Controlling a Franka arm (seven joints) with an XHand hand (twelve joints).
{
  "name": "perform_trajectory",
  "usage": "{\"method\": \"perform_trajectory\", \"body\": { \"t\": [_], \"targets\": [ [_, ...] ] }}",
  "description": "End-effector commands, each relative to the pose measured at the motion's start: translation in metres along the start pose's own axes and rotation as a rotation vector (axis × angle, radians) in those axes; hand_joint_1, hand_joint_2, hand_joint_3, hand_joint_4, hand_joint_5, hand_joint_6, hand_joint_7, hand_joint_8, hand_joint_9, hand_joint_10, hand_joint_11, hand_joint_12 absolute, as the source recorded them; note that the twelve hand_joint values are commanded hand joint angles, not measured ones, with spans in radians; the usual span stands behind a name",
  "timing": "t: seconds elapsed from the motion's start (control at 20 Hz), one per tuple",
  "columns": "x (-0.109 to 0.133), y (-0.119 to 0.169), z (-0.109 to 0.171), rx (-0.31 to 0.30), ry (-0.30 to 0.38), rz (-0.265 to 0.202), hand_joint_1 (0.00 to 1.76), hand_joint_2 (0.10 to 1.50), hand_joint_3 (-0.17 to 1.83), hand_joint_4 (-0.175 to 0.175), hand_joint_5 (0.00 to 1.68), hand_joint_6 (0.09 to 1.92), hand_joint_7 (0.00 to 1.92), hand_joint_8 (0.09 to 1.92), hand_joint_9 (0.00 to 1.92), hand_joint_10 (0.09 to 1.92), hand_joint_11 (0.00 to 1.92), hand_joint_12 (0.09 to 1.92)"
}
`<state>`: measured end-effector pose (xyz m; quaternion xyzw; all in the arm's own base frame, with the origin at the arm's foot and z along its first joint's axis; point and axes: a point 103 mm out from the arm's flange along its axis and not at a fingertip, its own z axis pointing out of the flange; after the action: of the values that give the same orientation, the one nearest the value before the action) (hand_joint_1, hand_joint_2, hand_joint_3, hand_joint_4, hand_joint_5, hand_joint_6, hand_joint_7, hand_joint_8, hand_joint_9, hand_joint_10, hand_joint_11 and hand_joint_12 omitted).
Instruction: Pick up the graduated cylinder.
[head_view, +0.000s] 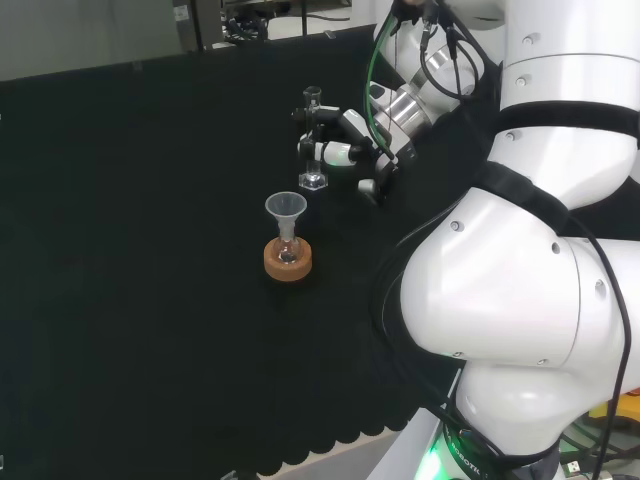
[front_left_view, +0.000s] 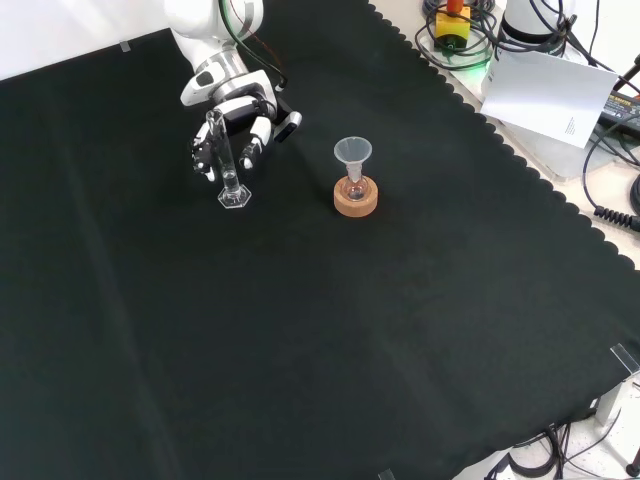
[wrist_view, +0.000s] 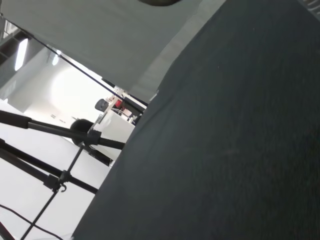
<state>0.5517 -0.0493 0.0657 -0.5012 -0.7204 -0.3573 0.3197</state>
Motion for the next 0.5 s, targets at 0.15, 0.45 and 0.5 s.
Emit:
{"method": "perform_trajectory", "body": {
  "t": [0.15, 0.45, 0.5],
  "targets": [
    [0.0024, -0.0022, -0.0008, -0.022, 0.027, -0.01, 1.01, 1.07, -0.17, -0.032, 0.64, 0.35, 0.58, 0.59, 0.91, 0.38, 0.68, 1.15],
    [0.0029, -0.001, 0.0052, -0.011, 0.027, -0.011, 1.01, 1.08, -0.17, -0.032, 0.61, 0.42, 0.58, 0.59, 0.92, 0.36, 0.68, 1.15],
    [0.0029, -0.0009, 0.0057, -0.01, 0.025, -0.01, 1.01, 1.08, -0.17, -0.032, 0.6, 0.43, 0.58, 0.59, 0.92, 0.36, 0.68, 1.15]
  ]
}}
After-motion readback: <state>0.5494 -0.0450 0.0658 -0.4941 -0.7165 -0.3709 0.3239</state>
